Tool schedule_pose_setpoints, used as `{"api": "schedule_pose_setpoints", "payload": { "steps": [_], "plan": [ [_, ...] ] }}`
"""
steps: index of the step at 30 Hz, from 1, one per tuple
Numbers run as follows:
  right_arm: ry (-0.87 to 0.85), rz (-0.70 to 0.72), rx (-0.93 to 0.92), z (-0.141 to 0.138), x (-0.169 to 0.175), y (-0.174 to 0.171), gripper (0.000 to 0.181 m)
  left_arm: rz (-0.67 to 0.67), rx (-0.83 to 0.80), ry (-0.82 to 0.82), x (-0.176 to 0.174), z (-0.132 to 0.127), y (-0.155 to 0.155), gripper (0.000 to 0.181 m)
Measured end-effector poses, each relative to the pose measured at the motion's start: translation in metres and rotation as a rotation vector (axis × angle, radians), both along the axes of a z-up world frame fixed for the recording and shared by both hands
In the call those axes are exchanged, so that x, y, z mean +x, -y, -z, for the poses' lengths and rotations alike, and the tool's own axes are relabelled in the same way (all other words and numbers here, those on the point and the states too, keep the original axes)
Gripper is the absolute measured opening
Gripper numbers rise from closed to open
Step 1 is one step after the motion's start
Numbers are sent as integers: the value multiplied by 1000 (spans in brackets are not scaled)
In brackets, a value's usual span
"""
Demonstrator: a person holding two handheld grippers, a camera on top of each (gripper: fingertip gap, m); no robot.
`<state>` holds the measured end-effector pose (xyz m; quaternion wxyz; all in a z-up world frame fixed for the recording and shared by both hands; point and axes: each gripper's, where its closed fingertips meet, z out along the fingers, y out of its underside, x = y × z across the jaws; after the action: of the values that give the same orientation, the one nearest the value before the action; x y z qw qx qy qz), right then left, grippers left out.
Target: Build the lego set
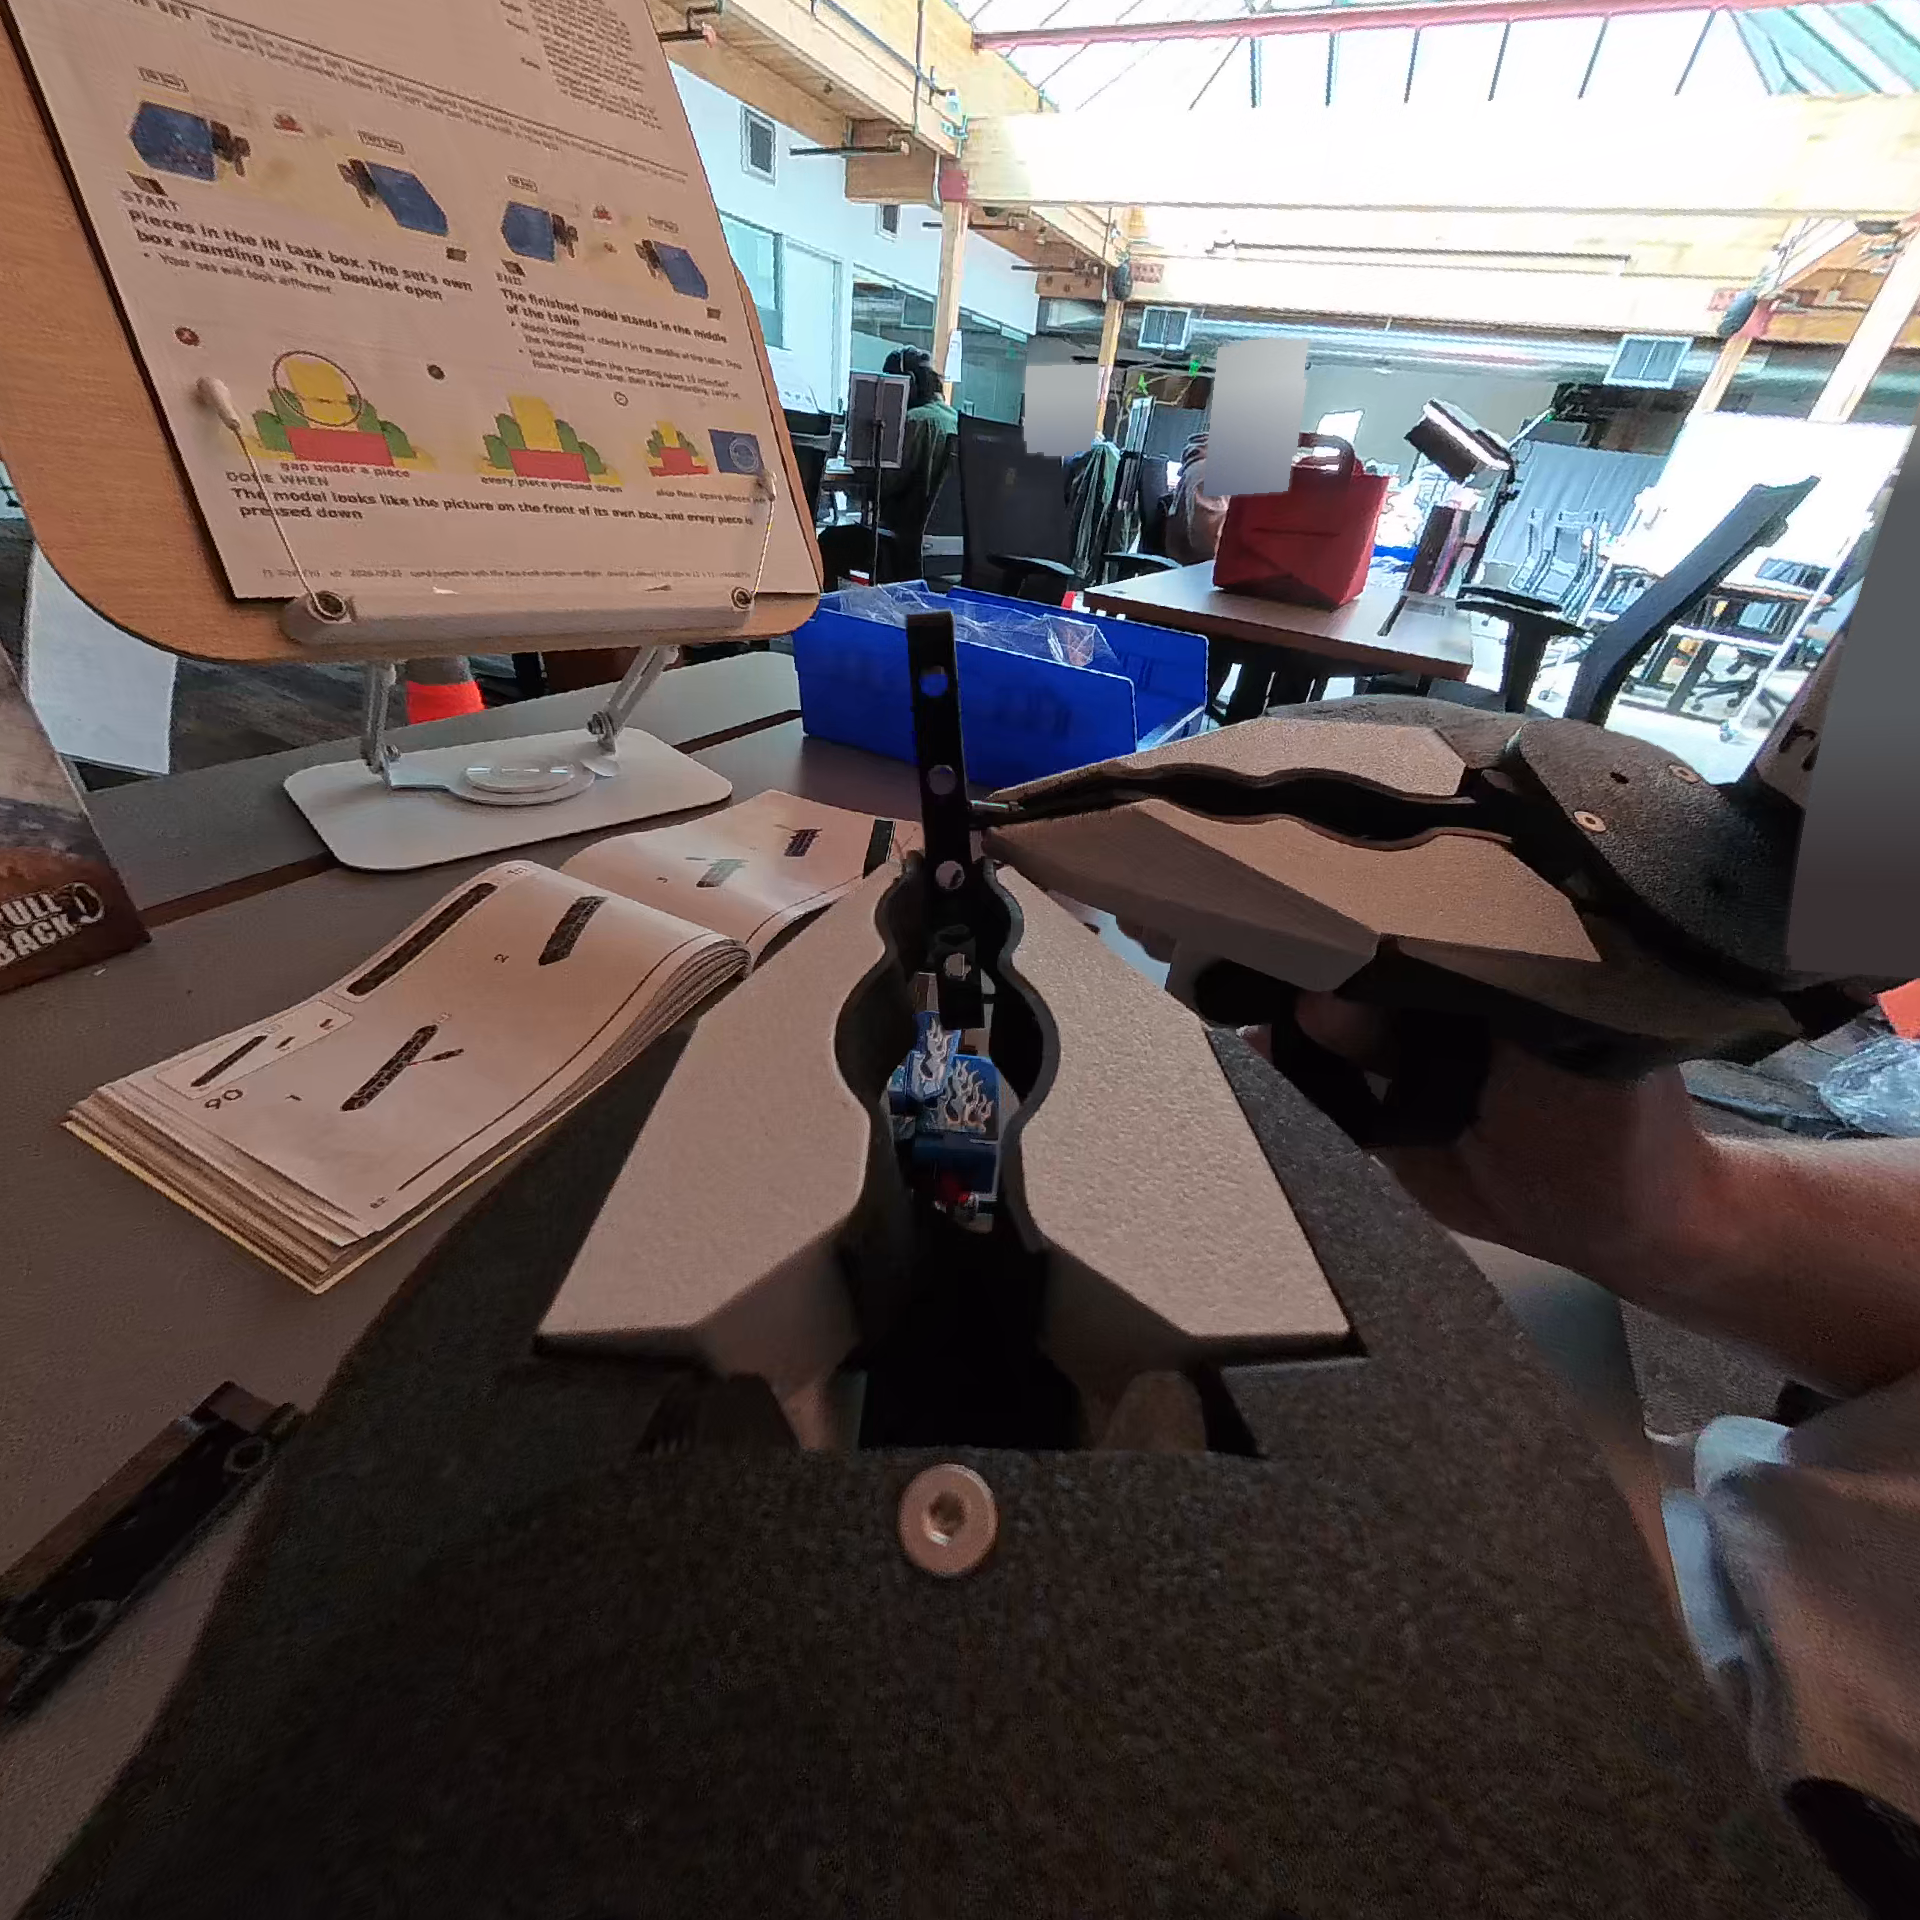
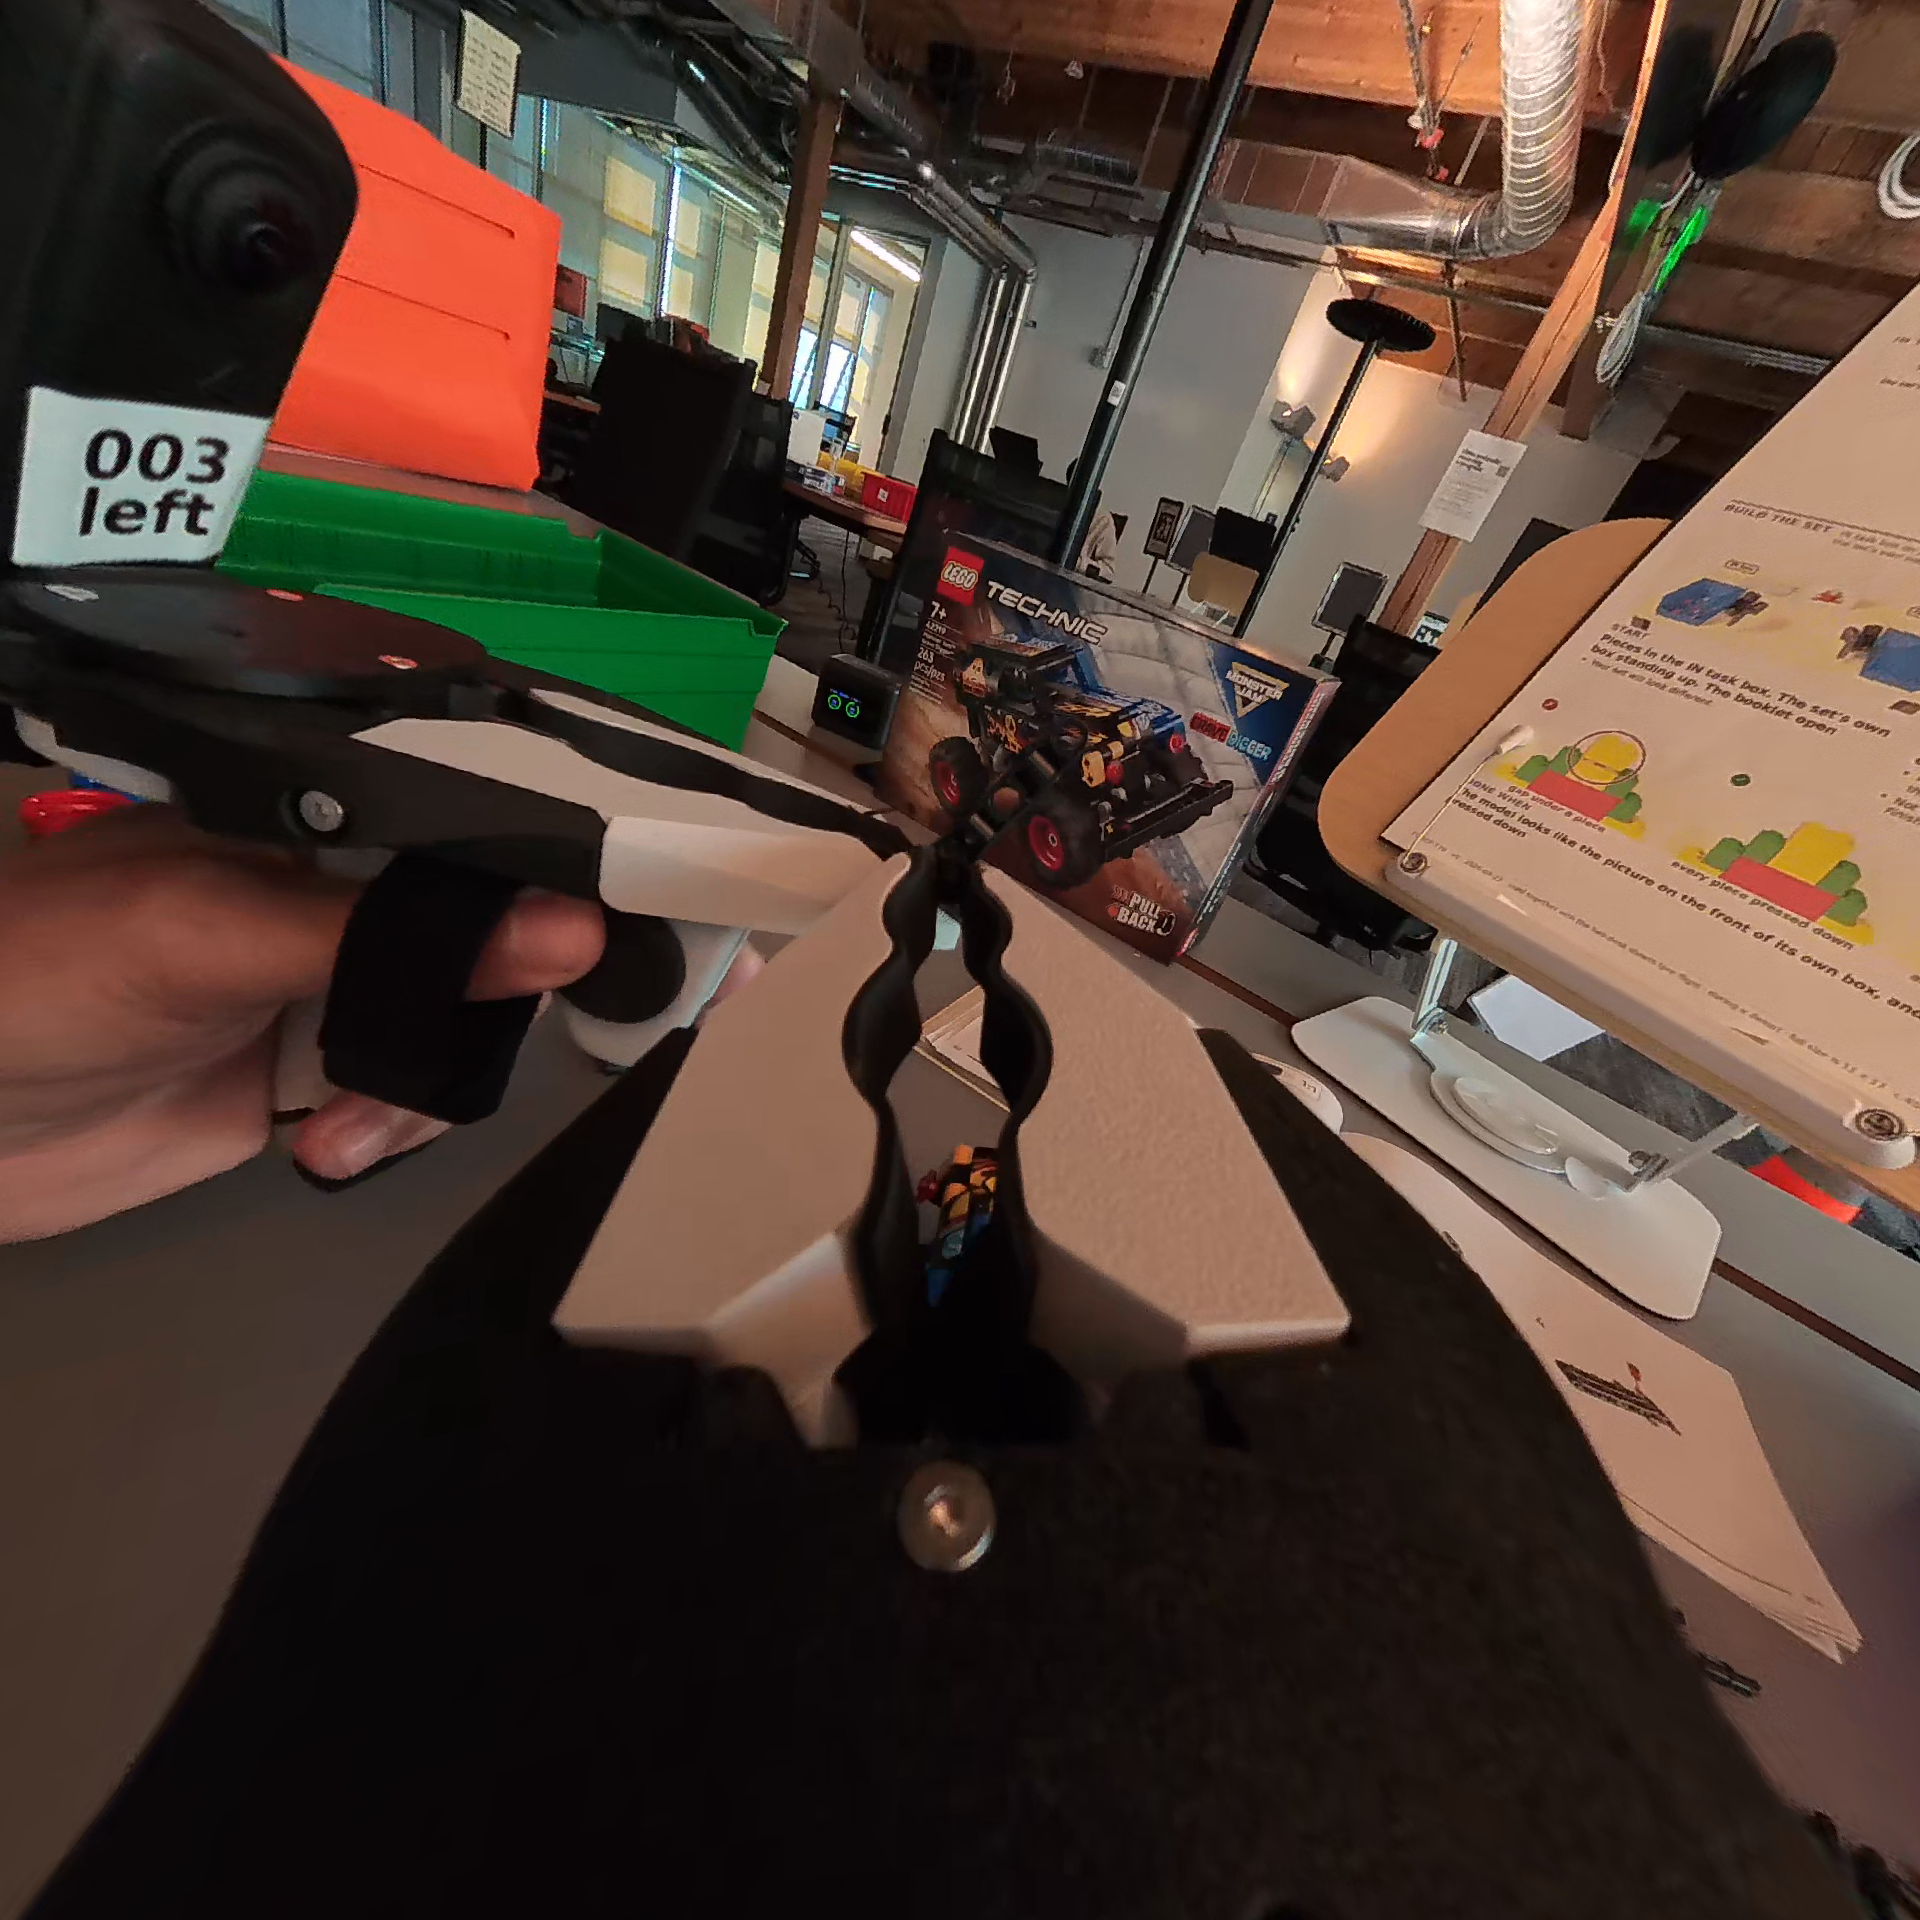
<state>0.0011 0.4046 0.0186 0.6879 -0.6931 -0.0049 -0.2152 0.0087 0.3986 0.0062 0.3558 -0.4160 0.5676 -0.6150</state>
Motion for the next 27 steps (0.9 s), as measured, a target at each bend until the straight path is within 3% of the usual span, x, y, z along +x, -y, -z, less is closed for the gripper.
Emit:
{"api": "schedule_pose_setpoints", "payload": {
  "steps": [1, 7, 15, 19, 27],
  "plan": [
    [-1, -2, 2, -1, 0, 0, 4, 1, -3, -2, 0, 0, 0, 6],
    [-75, -36, 36, -4, -3, 1, 4, -38, 78, 52, -1, -5, -1, 6],
    [-207, -65, 85, 0, 0, -1, 4, -31, 22, 20, 3, 0, -2, 6],
    [-215, -65, 80, 3, 1, -1, 4, -21, -11, 6, 4, 2, -3, 5],
    [-241, -77, 76, 3, 2, -1, 4, -50, 87, 29, 4, 3, -4, 5]
  ]
}}
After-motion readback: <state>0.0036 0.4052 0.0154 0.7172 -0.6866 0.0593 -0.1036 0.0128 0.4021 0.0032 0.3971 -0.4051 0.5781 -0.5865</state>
